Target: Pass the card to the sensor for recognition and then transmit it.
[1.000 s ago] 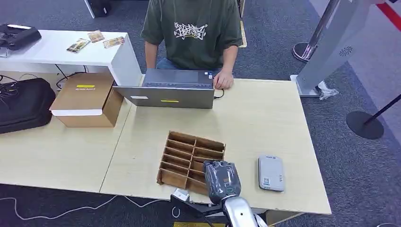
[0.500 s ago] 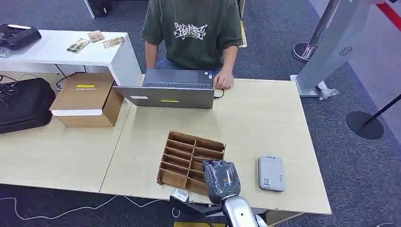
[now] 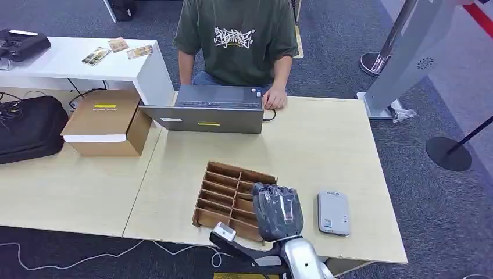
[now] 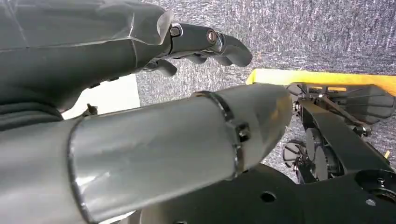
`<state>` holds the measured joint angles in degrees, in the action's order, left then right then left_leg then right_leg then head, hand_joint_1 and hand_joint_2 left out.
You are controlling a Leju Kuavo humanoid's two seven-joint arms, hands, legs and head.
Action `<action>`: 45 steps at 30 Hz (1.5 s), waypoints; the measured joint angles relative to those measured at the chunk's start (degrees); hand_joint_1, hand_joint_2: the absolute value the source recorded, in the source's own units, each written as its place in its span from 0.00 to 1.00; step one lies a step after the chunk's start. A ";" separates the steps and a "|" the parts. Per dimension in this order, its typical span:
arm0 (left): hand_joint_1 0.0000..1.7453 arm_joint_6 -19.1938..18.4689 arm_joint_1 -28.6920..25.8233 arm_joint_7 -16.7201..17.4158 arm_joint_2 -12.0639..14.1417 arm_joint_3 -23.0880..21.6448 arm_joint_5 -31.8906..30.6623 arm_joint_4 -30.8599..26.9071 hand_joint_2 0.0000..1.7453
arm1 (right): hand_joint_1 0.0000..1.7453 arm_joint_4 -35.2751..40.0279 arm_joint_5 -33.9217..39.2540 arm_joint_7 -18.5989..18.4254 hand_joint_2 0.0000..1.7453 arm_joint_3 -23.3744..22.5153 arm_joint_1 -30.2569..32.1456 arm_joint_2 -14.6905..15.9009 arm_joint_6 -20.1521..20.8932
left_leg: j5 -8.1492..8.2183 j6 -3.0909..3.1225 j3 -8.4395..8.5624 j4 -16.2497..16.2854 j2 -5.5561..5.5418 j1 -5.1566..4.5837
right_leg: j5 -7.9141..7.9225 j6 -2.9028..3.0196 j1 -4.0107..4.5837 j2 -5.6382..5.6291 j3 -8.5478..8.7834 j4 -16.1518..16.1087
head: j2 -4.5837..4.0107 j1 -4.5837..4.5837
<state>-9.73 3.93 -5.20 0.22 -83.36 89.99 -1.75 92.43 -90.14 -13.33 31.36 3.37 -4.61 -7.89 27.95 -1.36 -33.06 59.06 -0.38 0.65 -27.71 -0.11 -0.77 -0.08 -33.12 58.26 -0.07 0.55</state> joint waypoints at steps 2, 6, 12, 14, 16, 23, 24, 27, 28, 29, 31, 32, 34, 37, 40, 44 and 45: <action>0.00 -0.02 -0.05 0.00 -0.02 0.15 0.00 -0.02 0.00 | 1.00 0.46 0.00 -0.20 1.00 -0.13 0.18 0.00 -0.20 | 0.00 0.00 0.00 0.00 0.00 0.00 | 0.00 0.00 0.00 0.00 0.00 0.00 | 0.00 0.02; 0.00 -0.11 -0.12 0.00 -0.02 0.66 0.00 0.00 0.00 | 1.00 0.98 0.39 0.00 1.00 -0.35 0.53 -0.04 -0.65 | 0.00 0.00 0.00 0.00 0.00 0.00 | 0.00 0.00 0.00 0.00 0.00 0.00 | 0.00 0.00; 0.00 -0.02 -0.15 0.00 -0.07 0.90 0.00 0.00 0.00 | 1.00 1.03 15.16 5.87 1.00 -2.46 1.46 -1.22 -7.64 | 0.00 0.00 0.00 0.00 0.00 0.01 | 0.00 0.00 0.00 0.00 0.00 0.00 | 0.00 0.00; 0.00 0.02 -0.16 0.02 -0.13 0.90 0.00 -0.02 0.00 | 1.00 1.38 24.53 8.33 1.00 -3.94 1.94 -2.30 -9.34 | 0.00 0.00 0.00 0.00 0.00 0.01 | 0.00 0.00 0.00 0.00 0.00 0.00 | 0.00 0.02; 0.00 0.11 -0.16 0.09 -0.20 0.90 0.00 0.00 0.00 | 1.00 1.93 33.87 10.36 1.00 -6.01 2.30 -3.59 -9.31 | 0.00 0.00 0.00 0.00 0.00 0.00 | 0.00 0.00 0.00 0.00 0.00 0.00 | 0.00 0.00; 0.00 -0.02 -0.22 0.44 -0.17 0.90 -0.20 0.00 0.00 | 1.00 3.65 54.12 13.92 1.00 -14.34 3.89 -6.40 -8.88 | 0.00 0.00 -0.01 0.00 -0.01 -0.01 | 0.00 0.00 0.00 0.01 0.01 0.00 | 0.00 0.00; 0.00 -0.02 -0.22 0.46 -0.11 0.87 -0.28 0.00 0.00 | 1.00 3.83 54.91 14.01 1.00 -15.28 4.13 -6.60 -9.14 | 0.00 0.00 0.00 0.00 -0.01 -0.01 | 0.00 0.00 0.00 0.01 0.01 -0.01 | 0.00 0.00; 0.00 -0.02 -0.25 0.48 0.02 0.85 -0.35 0.00 0.00 | 1.00 4.35 57.66 14.91 1.00 -17.66 5.23 -7.06 -10.23 | 0.00 0.00 -0.01 0.00 -0.01 -0.01 | 0.00 0.00 0.00 0.02 0.00 -0.01 | 0.00 0.00; 0.00 -0.02 -0.28 0.48 0.04 0.85 -0.35 0.00 0.00 | 1.00 4.48 58.58 15.15 1.00 -18.16 5.56 -7.15 -10.47 | 0.01 0.00 -0.01 0.00 -0.01 -0.01 | 0.00 0.00 0.00 0.01 -0.01 -0.01 | 0.00 0.02; 0.00 0.00 -0.27 0.48 0.07 0.83 -0.35 0.00 0.00 | 1.00 4.68 59.67 15.34 1.00 -18.77 5.97 -7.28 -10.82 | 0.01 0.01 0.00 0.00 -0.01 -0.01 | 0.00 0.00 0.00 0.01 -0.01 -0.01 | 0.00 0.02; 0.00 0.02 -0.30 0.48 0.07 0.83 -0.31 0.00 0.00 | 1.00 4.81 61.20 15.63 1.00 -19.83 6.62 -7.54 -11.30 | 0.01 0.01 0.00 0.00 -0.01 0.00 | -0.01 0.00 0.00 0.01 -0.01 -0.01 | -0.02 0.00; 0.00 0.04 -0.34 0.48 0.07 0.81 -0.18 0.00 0.00 | 1.00 4.90 62.48 15.71 1.00 -20.45 6.88 -7.71 -11.58 | 0.01 0.01 0.00 0.00 -0.01 0.00 | -0.01 0.00 0.00 0.01 -0.01 -0.01 | 0.00 0.02; 0.00 0.11 -0.43 0.48 0.07 0.81 -0.04 0.00 0.00 | 1.00 4.92 64.81 15.93 1.00 -21.84 7.22 -8.07 -12.37 | 0.01 0.01 0.00 0.00 0.00 0.00 | -0.01 0.00 0.00 0.01 -0.02 -0.01 | 0.00 0.02; 0.00 0.15 -0.63 0.48 0.02 0.81 0.00 0.00 0.00 | 1.00 5.01 67.21 16.57 1.00 -24.53 7.79 -8.63 -14.17 | 0.01 0.01 0.00 0.00 0.00 0.00 | 0.00 0.00 0.00 0.01 -0.01 -0.01 | 0.00 0.02; 0.00 0.20 -0.75 0.48 0.02 0.81 0.00 0.00 0.00 | 1.00 5.44 69.07 17.51 1.00 -27.65 8.46 -9.40 -15.39 | 0.01 0.01 0.00 0.00 -0.01 -0.01 | 0.00 0.00 0.00 0.01 -0.01 -0.01 | 0.00 0.00; 0.00 0.33 -0.80 0.46 0.02 0.70 0.00 0.00 0.00 | 1.00 6.41 69.55 18.84 1.00 -30.95 9.24 -10.10 -16.31 | 0.01 0.01 0.00 0.00 -0.01 -0.01 | 0.00 0.00 0.00 0.01 -0.01 -0.01 | 0.00 0.00; 0.00 0.33 -0.80 0.37 0.02 0.63 -0.02 0.00 0.00 | 1.00 6.75 69.68 19.08 1.00 -31.71 9.40 -10.25 -16.41 | 0.01 0.01 -0.01 0.00 -0.01 -0.01 | 0.00 0.00 0.00 0.01 -0.01 -0.01 | 0.00 0.00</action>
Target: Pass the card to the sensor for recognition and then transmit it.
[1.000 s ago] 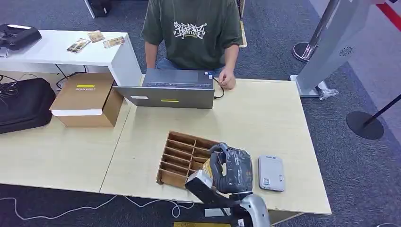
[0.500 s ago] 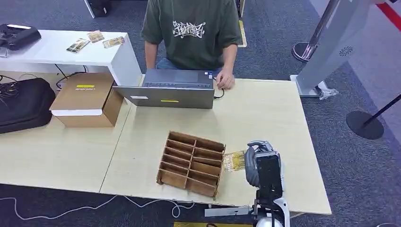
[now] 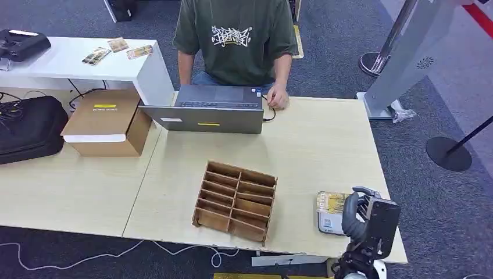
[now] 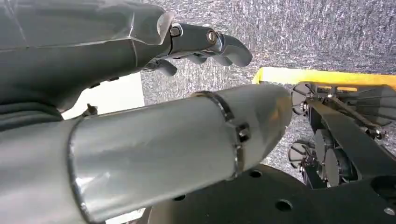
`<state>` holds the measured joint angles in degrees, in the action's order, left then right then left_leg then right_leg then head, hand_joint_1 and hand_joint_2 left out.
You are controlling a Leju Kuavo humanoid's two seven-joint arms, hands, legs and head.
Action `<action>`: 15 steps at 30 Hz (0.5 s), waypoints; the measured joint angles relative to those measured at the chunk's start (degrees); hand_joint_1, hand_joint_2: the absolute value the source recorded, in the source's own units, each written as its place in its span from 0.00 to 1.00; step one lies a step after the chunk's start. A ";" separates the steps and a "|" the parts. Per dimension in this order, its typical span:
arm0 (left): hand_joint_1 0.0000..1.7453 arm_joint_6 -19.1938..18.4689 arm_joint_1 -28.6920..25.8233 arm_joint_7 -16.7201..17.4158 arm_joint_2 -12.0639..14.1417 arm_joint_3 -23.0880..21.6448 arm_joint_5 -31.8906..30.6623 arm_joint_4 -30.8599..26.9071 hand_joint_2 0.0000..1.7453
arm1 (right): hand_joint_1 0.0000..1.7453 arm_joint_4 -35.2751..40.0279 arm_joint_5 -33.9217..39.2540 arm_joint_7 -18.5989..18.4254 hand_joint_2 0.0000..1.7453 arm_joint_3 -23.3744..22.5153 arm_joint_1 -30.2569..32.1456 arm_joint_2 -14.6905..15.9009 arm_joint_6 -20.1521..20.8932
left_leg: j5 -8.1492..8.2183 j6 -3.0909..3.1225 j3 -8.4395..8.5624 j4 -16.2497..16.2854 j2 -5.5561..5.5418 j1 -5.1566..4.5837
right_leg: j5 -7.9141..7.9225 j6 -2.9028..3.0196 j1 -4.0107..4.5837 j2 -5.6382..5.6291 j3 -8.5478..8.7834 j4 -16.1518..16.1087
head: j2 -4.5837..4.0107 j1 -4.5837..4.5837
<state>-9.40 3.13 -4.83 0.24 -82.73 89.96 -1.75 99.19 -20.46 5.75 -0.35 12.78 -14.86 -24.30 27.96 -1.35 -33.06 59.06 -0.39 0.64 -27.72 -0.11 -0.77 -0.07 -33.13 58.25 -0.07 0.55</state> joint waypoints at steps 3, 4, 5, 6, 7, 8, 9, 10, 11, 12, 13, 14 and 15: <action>0.00 0.09 0.00 -0.11 0.00 -0.24 -0.28 0.00 0.00 | 1.00 0.66 0.02 0.62 1.00 -1.43 0.34 -0.22 -0.44 | 0.00 0.00 0.00 0.00 0.00 0.01 | 0.00 0.00 0.00 0.00 0.00 0.00 | 0.00 0.02; 0.00 0.20 0.01 -0.15 0.00 -0.26 -0.33 0.00 0.00 | 1.00 0.77 -0.07 0.94 1.00 -1.82 0.38 -0.24 -0.57 | 0.00 0.00 0.00 0.00 0.00 0.00 | 0.00 0.00 0.00 0.00 0.00 0.00 | 0.00 0.02; 0.00 0.28 0.02 -0.15 0.00 -0.33 -0.37 0.00 0.00 | 1.00 0.85 -0.33 1.36 1.00 -2.04 0.41 -0.31 -0.75 | 0.00 0.00 0.00 0.00 0.00 0.01 | 0.00 0.00 0.00 0.00 0.00 0.00 | 0.00 0.00; 0.00 0.44 0.02 -0.15 0.00 -0.44 -0.39 0.00 0.00 | 1.00 0.85 -0.72 1.75 1.00 -2.21 0.41 -0.35 -0.96 | 0.00 0.00 0.00 0.00 0.00 0.01 | 0.00 0.00 0.00 0.00 0.00 0.00 | 0.00 0.02; 0.00 0.46 0.03 -0.17 0.00 -0.52 -0.42 0.00 0.00 | 1.00 0.88 -0.88 2.01 1.00 -2.45 0.42 -0.37 -1.07 | 0.00 0.00 -0.01 0.00 0.00 0.01 | 0.00 0.00 0.00 0.00 0.00 0.00 | 0.00 0.02; 0.00 0.52 0.04 -0.17 0.00 -0.72 -0.46 0.00 0.00 | 1.00 0.88 -1.09 2.21 1.00 -2.56 0.40 -0.39 -1.29 | 0.00 0.00 -0.02 0.00 0.00 0.01 | 0.00 0.00 0.00 0.00 0.00 0.01 | 0.00 0.00; 0.00 0.55 0.03 -0.17 0.00 -0.87 -0.55 0.00 0.00 | 1.00 0.88 -1.20 2.45 1.00 -2.63 0.28 -0.39 -1.71 | 0.00 0.00 -0.02 0.00 0.00 0.01 | 0.00 0.00 0.00 0.01 0.01 0.01 | 0.00 0.02; 0.00 0.55 0.04 -0.17 0.00 -1.05 -0.66 0.00 0.00 | 1.00 0.85 -1.40 2.63 1.00 -2.69 0.09 -0.39 -1.93 | 0.00 0.00 -0.02 0.00 0.00 0.01 | 0.00 0.00 0.00 0.00 0.01 0.01 | 0.00 0.00; 0.00 0.59 0.07 -0.20 0.00 -1.20 -0.83 0.00 0.00 | 1.00 0.85 -1.79 2.85 1.00 -2.80 -0.14 -0.39 -2.23 | 0.00 0.00 -0.02 0.00 0.00 0.01 | 0.00 0.00 0.00 0.00 0.01 0.01 | 0.00 0.02; 0.00 0.61 0.10 -0.28 0.00 -1.25 -0.96 0.00 0.00 | 1.00 0.85 -1.95 3.44 1.00 -2.82 -0.33 -0.37 -2.87 | 0.00 0.00 -0.02 0.00 0.00 0.01 | 0.00 0.00 0.00 0.01 0.01 0.01 | 0.00 0.00; 0.00 0.63 0.10 -0.33 0.00 -1.29 -1.03 0.00 0.00 | 1.00 0.85 -2.03 4.03 1.00 -2.85 -0.46 -0.37 -3.48 | 0.00 0.00 -0.02 0.00 -0.01 0.01 | 0.00 0.00 0.00 0.01 0.02 0.01 | 0.00 0.00; 0.00 0.61 0.09 -0.33 0.02 -1.40 -1.20 0.00 0.00 | 1.00 0.85 -2.05 4.65 1.00 -2.87 -0.62 -0.37 -4.06 | 0.00 0.00 -0.02 0.00 -0.01 0.01 | 0.00 0.00 0.00 0.01 0.02 0.01 | -0.02 0.00; 0.00 0.63 0.09 -0.33 0.06 -1.55 -1.36 0.00 0.00 | 1.00 0.81 -2.05 5.24 1.00 -2.89 -0.78 -0.37 -4.61 | 0.00 0.00 -0.02 0.00 -0.01 0.01 | 0.00 0.00 0.00 0.01 0.02 0.01 | 0.00 0.00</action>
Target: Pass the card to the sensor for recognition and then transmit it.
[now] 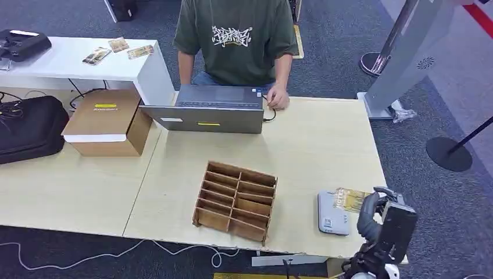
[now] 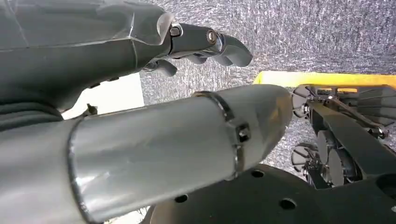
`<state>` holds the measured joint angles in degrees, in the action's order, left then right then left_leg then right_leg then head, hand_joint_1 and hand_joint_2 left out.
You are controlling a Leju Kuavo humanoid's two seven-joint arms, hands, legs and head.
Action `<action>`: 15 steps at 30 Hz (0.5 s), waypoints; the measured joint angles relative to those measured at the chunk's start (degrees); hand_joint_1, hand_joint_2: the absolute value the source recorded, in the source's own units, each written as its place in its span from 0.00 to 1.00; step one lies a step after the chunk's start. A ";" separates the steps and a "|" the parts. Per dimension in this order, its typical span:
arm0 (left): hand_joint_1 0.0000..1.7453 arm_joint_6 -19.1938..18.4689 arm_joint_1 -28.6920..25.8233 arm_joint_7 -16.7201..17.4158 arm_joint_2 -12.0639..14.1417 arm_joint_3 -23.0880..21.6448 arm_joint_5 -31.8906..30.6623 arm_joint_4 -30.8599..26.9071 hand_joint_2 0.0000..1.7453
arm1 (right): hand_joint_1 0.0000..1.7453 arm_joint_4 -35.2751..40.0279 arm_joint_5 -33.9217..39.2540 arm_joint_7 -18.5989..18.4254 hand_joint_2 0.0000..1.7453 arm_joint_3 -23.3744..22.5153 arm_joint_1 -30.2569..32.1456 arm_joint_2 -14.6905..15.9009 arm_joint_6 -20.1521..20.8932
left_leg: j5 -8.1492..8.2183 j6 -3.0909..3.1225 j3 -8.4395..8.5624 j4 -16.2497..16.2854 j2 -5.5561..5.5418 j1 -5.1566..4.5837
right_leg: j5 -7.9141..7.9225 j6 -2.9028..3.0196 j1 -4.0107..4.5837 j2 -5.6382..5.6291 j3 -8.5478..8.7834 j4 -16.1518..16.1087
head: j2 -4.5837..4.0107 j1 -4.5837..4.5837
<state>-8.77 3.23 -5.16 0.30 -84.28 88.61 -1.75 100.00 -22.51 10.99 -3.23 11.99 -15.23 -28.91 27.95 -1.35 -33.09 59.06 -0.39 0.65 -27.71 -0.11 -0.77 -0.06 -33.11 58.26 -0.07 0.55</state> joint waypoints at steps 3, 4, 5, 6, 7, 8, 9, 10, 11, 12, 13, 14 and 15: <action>0.00 -0.02 0.02 -0.13 0.13 -0.35 -0.33 -0.02 0.00 | 1.00 -0.35 -0.68 1.88 1.00 0.00 -0.91 0.20 -1.67 | 0.00 0.00 -0.02 0.00 0.00 0.00 | 0.00 0.00 0.00 0.00 0.00 0.00 | 0.00 0.00; 0.00 -0.02 0.02 -0.26 0.20 -0.59 -0.55 0.00 0.00 | 1.00 -0.57 -1.34 2.63 1.00 0.00 -1.40 0.26 -2.34 | 0.00 0.00 -0.03 0.00 0.00 0.00 | 0.00 0.00 0.00 0.00 0.00 0.00 | -0.02 0.02; 0.00 -0.02 0.02 -0.35 0.22 -0.83 -0.70 0.00 0.00 | 1.00 -0.81 -1.88 3.09 1.00 0.00 -2.13 0.37 -2.78 | 0.00 0.00 -0.05 0.00 0.00 0.00 | 0.00 0.00 0.00 0.00 0.00 0.00 | 0.00 -0.02; 0.00 -0.02 0.02 -0.39 0.22 -1.14 -0.83 0.00 0.00 | 1.00 -1.23 -2.58 3.66 1.00 0.00 -3.03 0.55 -3.26 | 0.00 0.00 -0.05 0.00 0.00 0.00 | 0.00 0.00 0.00 0.00 0.00 0.00 | -0.02 0.00; 0.00 -0.02 0.02 -0.55 0.24 -1.25 -1.00 0.00 0.00 | 1.00 -1.73 -3.47 4.11 1.00 0.02 -4.11 0.72 -3.78 | 0.00 0.00 -0.04 0.00 0.01 0.00 | 0.00 0.00 0.00 -0.01 0.00 0.00 | 0.00 0.00; 0.00 -0.02 0.02 -0.81 0.26 -1.40 -1.05 -0.02 0.00 | 1.00 -2.20 -4.19 4.27 1.00 0.04 -5.17 0.87 -4.11 | 0.00 0.00 -0.03 0.00 0.01 0.00 | 0.01 0.00 0.00 -0.01 0.00 0.00 | -0.02 0.00; 0.00 -0.02 0.02 -1.03 0.29 -1.62 -1.14 0.00 0.00 | 1.00 -2.86 -5.22 4.44 1.00 0.15 -6.50 1.09 -4.42 | -0.01 0.00 -0.04 0.00 0.01 0.00 | 0.01 0.00 0.00 0.00 0.01 0.01 | 0.00 -0.02; 0.00 -0.02 0.02 -1.03 0.29 -1.73 -1.18 -0.02 0.00 | 1.00 -3.54 -6.16 4.46 1.00 0.28 -7.74 1.20 -4.72 | -0.01 0.00 -0.01 0.00 0.01 0.00 | 0.02 0.00 0.00 -0.01 0.01 0.01 | 0.00 0.00; 0.00 -0.02 0.02 -1.05 0.29 -1.79 -1.20 -0.02 0.00 | 1.00 -4.09 -7.13 4.44 1.00 0.52 -8.93 1.33 -4.97 | -0.01 0.00 -0.02 0.00 0.01 0.00 | 0.02 0.00 0.00 0.00 0.02 0.01 | -0.02 0.00; 0.00 -0.02 0.02 -1.05 0.29 -1.99 -1.22 -0.02 0.00 | 1.00 -4.66 -8.38 4.31 1.00 0.87 -10.15 1.44 -5.43 | -0.01 0.00 -0.02 0.00 0.01 0.00 | 0.02 0.00 0.00 0.00 0.03 0.02 | 0.00 0.00; 0.00 0.02 0.04 -1.03 0.33 -2.19 -1.35 -0.02 0.00 | 1.00 -5.36 -9.71 3.85 1.00 1.31 -11.68 1.60 -5.80 | -0.03 -0.01 0.00 0.00 0.01 0.00 | 0.04 0.01 0.00 -0.02 0.01 0.02 | 0.00 0.00; 0.00 0.05 0.10 -1.03 0.40 -2.43 -1.51 -0.02 0.00 | 1.00 -6.10 -11.04 3.32 1.00 1.66 -13.52 1.64 -6.17 | -0.06 -0.04 0.03 0.00 0.03 0.00 | 0.04 0.01 0.00 -0.03 0.01 0.02 | 0.00 0.02; 0.00 0.05 0.24 -1.01 0.48 -2.58 -1.70 -0.02 0.00 | 1.00 -6.93 -12.81 2.91 1.00 2.08 -15.26 1.66 -6.65 | -0.07 -0.05 0.04 0.00 0.03 0.01 | 0.04 0.01 0.00 -0.03 0.02 0.02 | 0.00 0.00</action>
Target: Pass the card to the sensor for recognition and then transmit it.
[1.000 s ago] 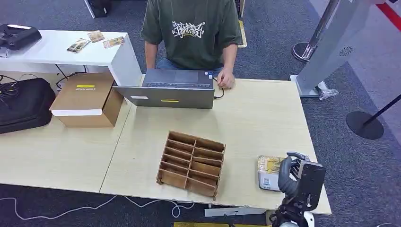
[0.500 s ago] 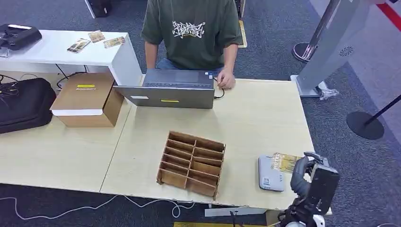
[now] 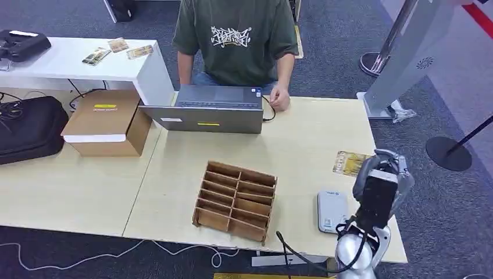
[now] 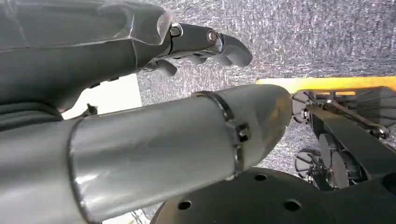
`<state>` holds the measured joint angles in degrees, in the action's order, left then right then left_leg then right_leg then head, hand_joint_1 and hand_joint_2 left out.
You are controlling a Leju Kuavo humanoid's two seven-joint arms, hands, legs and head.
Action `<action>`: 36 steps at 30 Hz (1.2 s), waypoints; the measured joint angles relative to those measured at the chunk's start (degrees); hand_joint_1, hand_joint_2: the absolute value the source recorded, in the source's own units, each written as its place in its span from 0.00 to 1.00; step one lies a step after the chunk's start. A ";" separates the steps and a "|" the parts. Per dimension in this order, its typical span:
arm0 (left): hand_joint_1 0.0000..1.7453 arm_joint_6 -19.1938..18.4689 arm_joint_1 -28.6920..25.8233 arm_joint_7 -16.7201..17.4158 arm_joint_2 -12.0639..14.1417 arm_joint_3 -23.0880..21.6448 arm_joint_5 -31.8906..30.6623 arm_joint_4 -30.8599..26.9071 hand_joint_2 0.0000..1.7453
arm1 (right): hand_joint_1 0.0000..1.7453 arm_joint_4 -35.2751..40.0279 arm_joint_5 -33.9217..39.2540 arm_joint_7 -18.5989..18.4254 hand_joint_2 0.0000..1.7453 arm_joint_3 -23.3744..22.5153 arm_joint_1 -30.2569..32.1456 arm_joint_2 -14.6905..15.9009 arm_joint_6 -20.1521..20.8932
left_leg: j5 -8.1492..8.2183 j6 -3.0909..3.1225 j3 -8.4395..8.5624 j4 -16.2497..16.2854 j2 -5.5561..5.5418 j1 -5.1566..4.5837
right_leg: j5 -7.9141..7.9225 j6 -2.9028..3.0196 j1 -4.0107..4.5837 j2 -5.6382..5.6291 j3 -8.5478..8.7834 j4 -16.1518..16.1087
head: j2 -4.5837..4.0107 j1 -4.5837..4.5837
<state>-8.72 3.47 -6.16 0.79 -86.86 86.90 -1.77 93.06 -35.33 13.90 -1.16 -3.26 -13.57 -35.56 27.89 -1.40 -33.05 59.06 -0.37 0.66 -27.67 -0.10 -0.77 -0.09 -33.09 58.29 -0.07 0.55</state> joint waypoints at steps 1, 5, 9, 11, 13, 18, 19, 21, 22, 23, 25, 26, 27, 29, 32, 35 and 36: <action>0.00 0.02 0.13 0.00 0.07 -0.06 -0.15 0.00 0.00 | 1.00 -0.78 -1.58 -0.24 1.00 0.45 -1.49 0.00 -0.48 | -0.01 0.00 0.01 0.00 -0.02 0.00 | 0.00 0.00 0.00 0.01 0.00 0.00 | 0.00 0.00; 0.00 0.20 0.44 0.07 0.35 -0.50 -1.42 0.00 0.00 | 1.00 -3.17 -6.97 -0.98 1.00 1.92 -6.12 -0.04 -2.45 | -0.01 0.00 0.00 0.00 -0.02 0.00 | 0.00 0.00 0.00 0.01 0.00 0.02 | 0.00 0.00; 0.00 0.26 0.79 0.11 0.79 -0.90 -3.04 -0.09 0.00 | 1.00 -5.95 -13.11 -2.29 1.00 3.26 -10.09 -0.46 -2.99 | -0.01 0.00 0.00 0.00 -0.02 0.01 | -0.01 0.00 0.01 0.00 -0.02 0.02 | 0.00 0.02; 0.00 0.11 0.82 0.13 1.00 -1.05 -3.87 -0.13 0.00 | 1.00 -7.61 -15.67 -2.42 1.00 3.69 -11.87 -0.74 -3.08 | -0.01 0.00 0.00 0.00 -0.02 0.01 | -0.01 0.00 0.01 0.00 -0.03 0.02 | 0.00 0.02; 0.00 0.07 0.84 0.22 1.18 -1.14 -4.57 -0.15 0.00 | 1.00 -8.72 -17.81 -1.74 1.00 3.71 -13.30 -1.05 -3.10 | -0.01 0.00 -0.01 0.00 -0.02 0.01 | -0.01 0.00 0.01 0.00 -0.03 0.02 | 0.00 0.00; 0.00 0.17 1.42 1.22 1.86 -1.38 -6.51 -0.66 0.00 | 1.00 -15.29 -27.28 2.88 1.00 1.38 -21.21 -2.29 -3.10 | -0.08 -0.02 0.00 0.01 0.00 -0.01 | 0.05 -0.01 0.00 -0.02 -0.04 0.02 | 0.00 0.00; 0.00 0.17 1.52 1.27 1.92 -1.38 -6.69 -0.68 0.00 | 1.00 -16.31 -29.64 3.22 1.00 0.76 -22.46 -2.67 -3.10 | -0.08 -0.02 0.00 0.01 0.00 0.00 | 0.06 -0.01 0.00 -0.02 -0.04 0.02 | 0.00 0.02; 0.00 0.17 1.67 1.36 2.14 -1.38 -7.04 -0.98 0.00 | 1.00 -18.45 -33.46 3.24 1.00 -0.35 -25.14 -3.61 -3.12 | -0.08 -0.03 0.00 0.01 0.00 0.00 | 0.08 0.01 0.01 -0.02 -0.04 0.03 | 0.00 0.00; 0.00 0.15 1.73 1.35 2.21 -1.38 -7.23 -1.09 0.00 | 1.00 -19.28 -35.98 3.04 1.00 -0.83 -26.20 -4.00 -3.12 | -0.08 -0.03 0.00 0.01 0.00 0.00 | 0.08 0.01 0.00 -0.02 -0.04 0.03 | 0.00 0.02; 0.00 0.15 1.77 1.36 2.29 -1.38 -7.37 -1.16 0.00 | 1.00 -20.00 -38.34 2.56 1.00 -1.07 -27.16 -4.33 -3.12 | -0.09 -0.03 0.00 0.01 0.00 0.01 | 0.08 0.01 0.01 -0.03 -0.05 0.03 | 0.00 0.00; 0.00 0.13 1.85 1.38 2.34 -1.38 -7.74 -1.29 0.00 | 1.00 -21.62 -43.41 0.56 1.00 -1.18 -29.25 -4.52 -3.12 | -0.09 -0.03 -0.01 0.01 -0.01 0.01 | 0.08 0.01 0.01 -0.01 -0.05 0.04 | 0.00 0.00; 0.00 0.11 1.85 1.38 2.40 -1.38 -7.98 -1.44 0.00 | 1.00 -22.10 -45.71 -0.37 1.00 -1.20 -30.14 -4.55 -3.12 | -0.08 -0.03 -0.01 0.01 -0.02 0.01 | 0.08 0.01 0.01 -0.01 -0.05 0.04 | 0.00 0.02; 0.00 0.09 1.85 1.38 2.47 -1.38 -8.28 -1.55 0.00 | 1.00 -22.53 -48.08 -1.52 1.00 -1.20 -31.06 -4.59 -3.12 | -0.08 -0.03 -0.02 0.01 -0.02 0.01 | 0.08 0.01 0.01 -0.01 -0.04 0.04 | 0.00 0.00; 0.00 0.02 1.88 1.38 2.58 -1.38 -8.94 -1.64 0.00 | 1.00 -23.45 -52.76 -5.90 1.00 -0.35 -32.62 -4.57 -3.15 | -0.08 -0.03 -0.03 0.01 -0.01 0.01 | 0.08 0.01 0.01 -0.02 -0.06 0.04 | 0.00 0.00; 0.00 0.00 2.01 1.57 2.78 -1.38 -9.96 -1.90 0.00 | 1.00 -25.26 -54.61 -15.68 1.00 4.44 -35.34 -3.55 -3.17 | -0.08 -0.03 -0.02 0.01 0.01 0.00 | 0.08 0.01 0.01 -0.03 -0.09 0.03 | 0.00 0.00; 0.00 0.00 2.01 1.88 2.95 -1.38 -10.27 -2.05 0.00 | 1.00 -26.49 -54.81 -18.05 1.00 8.89 -37.11 -2.25 -3.17 | -0.08 -0.03 -0.02 0.01 0.01 0.01 | 0.08 0.01 0.01 -0.04 -0.09 0.03 | -0.02 0.00; 0.00 0.00 2.03 1.88 2.95 -1.38 -10.29 -2.05 0.00 | 1.00 -26.75 -54.81 -18.12 1.00 9.60 -37.52 -2.05 -3.17 | -0.08 -0.03 -0.02 0.01 0.00 0.01 | 0.08 0.01 0.01 -0.03 -0.09 0.03 | 0.00 -0.02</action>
<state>-8.72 5.50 -4.28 3.74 -88.24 76.61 -3.83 66.31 -90.14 -4.22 8.44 -40.79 -15.63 -38.73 27.80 -1.43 -33.07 59.07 -0.36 0.66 -27.59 -0.09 -0.76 -0.12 -33.18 58.32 -0.07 0.52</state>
